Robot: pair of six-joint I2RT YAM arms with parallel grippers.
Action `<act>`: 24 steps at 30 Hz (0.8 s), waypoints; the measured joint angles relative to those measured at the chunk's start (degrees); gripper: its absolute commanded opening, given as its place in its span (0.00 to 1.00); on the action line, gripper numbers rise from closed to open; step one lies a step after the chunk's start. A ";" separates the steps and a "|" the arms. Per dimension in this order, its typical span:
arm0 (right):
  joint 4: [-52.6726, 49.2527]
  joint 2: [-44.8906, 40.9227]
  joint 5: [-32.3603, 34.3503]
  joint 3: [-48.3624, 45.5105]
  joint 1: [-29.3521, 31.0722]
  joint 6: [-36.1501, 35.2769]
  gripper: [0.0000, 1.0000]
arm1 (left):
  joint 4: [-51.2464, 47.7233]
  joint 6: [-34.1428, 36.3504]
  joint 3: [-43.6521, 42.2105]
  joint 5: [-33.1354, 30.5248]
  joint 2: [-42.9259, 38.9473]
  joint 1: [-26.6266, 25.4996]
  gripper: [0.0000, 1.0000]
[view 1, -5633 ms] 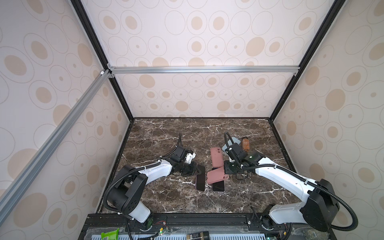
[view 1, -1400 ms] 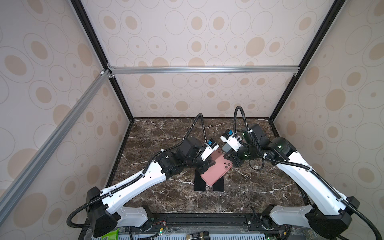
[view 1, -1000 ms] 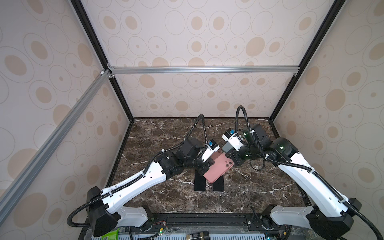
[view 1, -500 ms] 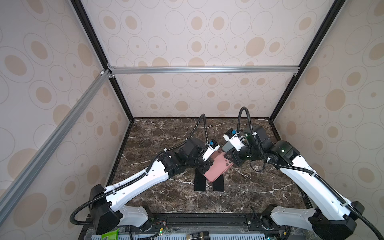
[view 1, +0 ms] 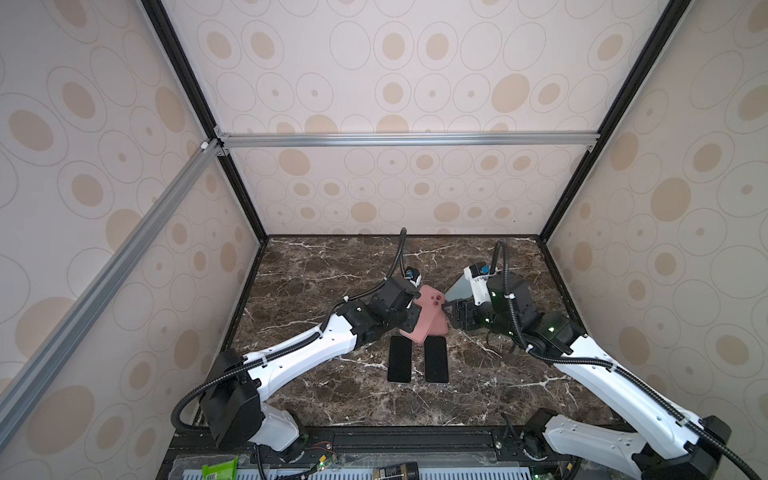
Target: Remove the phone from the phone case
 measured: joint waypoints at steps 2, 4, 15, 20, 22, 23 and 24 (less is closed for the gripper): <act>2.05 2.91 0.61 -0.04 0.00 3.21 0.74 | 0.42 -2.69 0.00 -0.02 2.23 1.57 0.00; 3.74 5.75 1.11 -0.04 0.00 5.99 0.72 | 0.70 -4.92 -0.11 0.33 4.09 3.19 0.00; 8.26 19.52 -0.20 0.70 -0.74 13.40 0.71 | 3.32 -13.75 -1.36 6.62 10.84 11.43 0.00; 8.74 24.90 -2.73 2.49 -1.81 14.03 0.71 | 3.89 -15.28 -1.09 9.16 15.76 13.22 0.00; 8.85 25.90 -3.56 2.84 -2.08 14.01 0.71 | 3.85 -15.50 -0.83 9.66 17.53 13.64 0.00; 8.83 26.21 -3.85 2.95 -2.14 13.99 0.71 | 3.82 -15.54 -0.50 9.99 18.34 13.75 0.00; 8.87 26.40 -4.13 3.02 -2.19 13.99 0.71 | 3.87 -15.56 -0.13 10.29 19.15 13.90 0.00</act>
